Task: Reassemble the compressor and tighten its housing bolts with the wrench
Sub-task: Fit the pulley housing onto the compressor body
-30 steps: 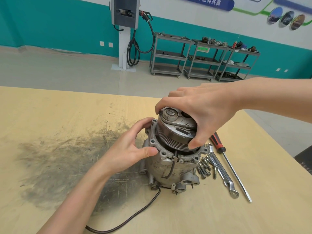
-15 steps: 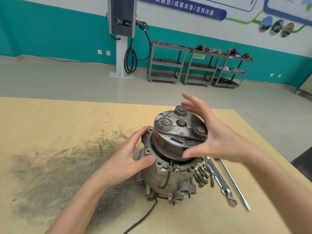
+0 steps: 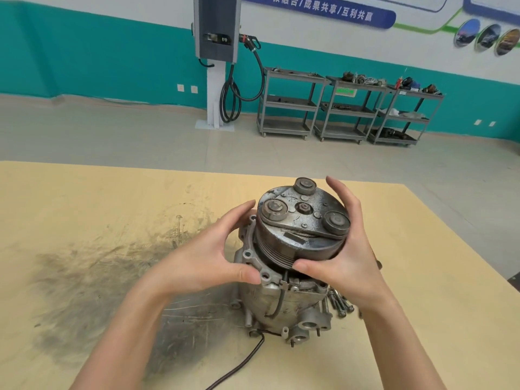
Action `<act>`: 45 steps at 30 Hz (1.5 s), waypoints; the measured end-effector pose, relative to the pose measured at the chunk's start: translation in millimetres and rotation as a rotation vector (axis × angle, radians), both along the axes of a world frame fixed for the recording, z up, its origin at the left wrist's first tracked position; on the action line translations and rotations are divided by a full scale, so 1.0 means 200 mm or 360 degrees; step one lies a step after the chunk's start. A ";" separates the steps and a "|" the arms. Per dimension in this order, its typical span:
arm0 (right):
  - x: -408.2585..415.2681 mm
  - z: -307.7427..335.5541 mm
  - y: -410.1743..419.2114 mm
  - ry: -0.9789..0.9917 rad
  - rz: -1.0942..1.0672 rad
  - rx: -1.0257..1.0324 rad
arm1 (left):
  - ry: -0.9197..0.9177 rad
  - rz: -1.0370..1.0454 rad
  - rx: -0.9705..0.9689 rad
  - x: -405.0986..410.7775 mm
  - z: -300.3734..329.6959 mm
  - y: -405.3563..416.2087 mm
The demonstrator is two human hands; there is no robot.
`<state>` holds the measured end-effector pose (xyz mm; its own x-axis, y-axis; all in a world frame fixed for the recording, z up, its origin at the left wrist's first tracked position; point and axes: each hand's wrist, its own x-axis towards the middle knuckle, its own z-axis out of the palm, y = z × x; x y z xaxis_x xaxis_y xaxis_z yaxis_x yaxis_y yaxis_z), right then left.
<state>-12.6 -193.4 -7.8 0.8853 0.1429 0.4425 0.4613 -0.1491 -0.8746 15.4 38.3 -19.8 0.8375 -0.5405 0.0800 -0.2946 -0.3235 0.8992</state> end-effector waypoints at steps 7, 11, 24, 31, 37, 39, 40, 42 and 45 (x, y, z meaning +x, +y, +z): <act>0.03 -0.05 0.01 -0.0266 -0.0102 0.0089 | -0.0025 0.0049 0.0170 -0.01 0.01 0.00; 0.03 -0.06 0.01 -0.0262 -0.0101 0.0131 | -0.0030 0.0074 0.0183 -0.01 0.01 0.00; 0.03 -0.03 0.00 -0.0263 -0.0084 0.0100 | -0.0094 0.0065 0.0217 -0.01 0.01 0.00; 0.03 -0.02 0.00 -0.0238 -0.0079 0.0094 | -0.0076 0.0078 0.0155 0.00 -0.01 0.00; 0.03 -0.01 -0.02 -0.0218 -0.0059 0.0082 | -0.0072 0.0077 0.0094 -0.01 -0.01 0.00; 0.03 0.00 -0.02 -0.0213 -0.0043 0.0080 | -0.0074 0.0114 0.0068 -0.01 -0.01 -0.01; 0.03 0.00 -0.03 -0.0210 -0.0040 0.0076 | -0.0083 0.0133 0.0057 -0.01 -0.01 -0.01; 0.03 0.00 -0.02 -0.0196 -0.0040 0.0083 | -0.0070 0.0144 0.0041 -0.02 0.00 -0.01; 0.02 0.00 -0.02 -0.0196 -0.0071 0.0096 | -0.0020 0.0116 0.0058 -0.01 0.00 -0.01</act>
